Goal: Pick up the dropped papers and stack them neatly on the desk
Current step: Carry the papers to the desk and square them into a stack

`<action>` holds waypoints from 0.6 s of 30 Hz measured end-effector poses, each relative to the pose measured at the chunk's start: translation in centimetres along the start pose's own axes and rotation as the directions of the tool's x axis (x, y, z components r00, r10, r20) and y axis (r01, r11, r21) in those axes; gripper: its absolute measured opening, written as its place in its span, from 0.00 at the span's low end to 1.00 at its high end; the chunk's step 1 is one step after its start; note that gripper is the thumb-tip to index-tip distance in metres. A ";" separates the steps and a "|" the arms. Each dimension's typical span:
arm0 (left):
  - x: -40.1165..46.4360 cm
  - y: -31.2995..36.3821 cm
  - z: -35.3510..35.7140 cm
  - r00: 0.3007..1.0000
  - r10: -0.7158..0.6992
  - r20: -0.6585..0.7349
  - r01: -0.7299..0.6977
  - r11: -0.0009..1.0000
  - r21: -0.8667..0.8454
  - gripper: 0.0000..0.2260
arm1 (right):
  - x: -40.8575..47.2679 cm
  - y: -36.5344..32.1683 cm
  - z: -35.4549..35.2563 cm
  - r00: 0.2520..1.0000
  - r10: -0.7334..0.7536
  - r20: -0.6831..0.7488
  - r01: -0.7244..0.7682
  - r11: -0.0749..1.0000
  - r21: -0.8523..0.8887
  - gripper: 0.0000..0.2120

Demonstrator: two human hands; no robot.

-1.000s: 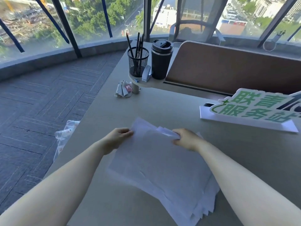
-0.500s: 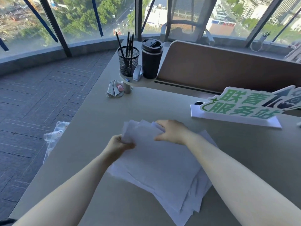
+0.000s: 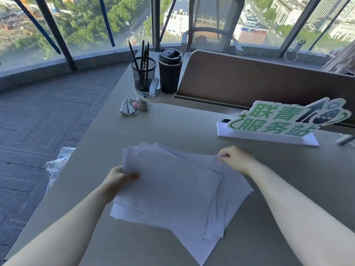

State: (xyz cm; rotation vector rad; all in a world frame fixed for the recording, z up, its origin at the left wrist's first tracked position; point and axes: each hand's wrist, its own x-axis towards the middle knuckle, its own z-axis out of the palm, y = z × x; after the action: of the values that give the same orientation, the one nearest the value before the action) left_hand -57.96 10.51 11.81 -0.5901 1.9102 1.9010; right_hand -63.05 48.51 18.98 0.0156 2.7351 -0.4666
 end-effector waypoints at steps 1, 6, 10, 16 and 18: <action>0.1 -0.2 -0.2 1.000 -0.008 -0.006 0.008 1.000 0.003 0.17 | 0.2 0.4 0.3 0.993 0.022 -0.113 -0.025 0.999 -0.021 0.09; -0.1 -0.7 -1.7 0.985 -0.063 -0.159 0.067 0.997 0.022 0.16 | -0.2 0.7 -2.5 0.791 0.102 -0.603 -0.034 0.992 0.122 0.12; -0.6 -1.1 -2.5 0.955 -0.084 -0.284 0.094 0.995 0.023 0.12 | -1.8 -2.2 -7.2 0.497 -0.135 -0.857 0.297 0.955 0.022 0.12; -0.5 -0.4 -1.4 0.971 -0.092 -0.220 0.097 0.995 0.012 0.08 | -2.5 -7.4 -9.7 0.553 -0.068 -0.830 0.491 0.832 0.259 0.09; -0.4 -0.5 -1.3 0.977 -0.110 -0.184 0.111 0.994 -0.006 0.08 | -1.3 -6.9 -7.6 0.656 0.006 -0.755 0.374 0.866 0.332 0.10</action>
State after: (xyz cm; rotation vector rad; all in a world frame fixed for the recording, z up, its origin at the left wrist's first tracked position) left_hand -57.33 9.17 11.64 -0.8795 1.9470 1.8264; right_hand -65.01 44.51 28.28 0.0480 3.3303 -1.4707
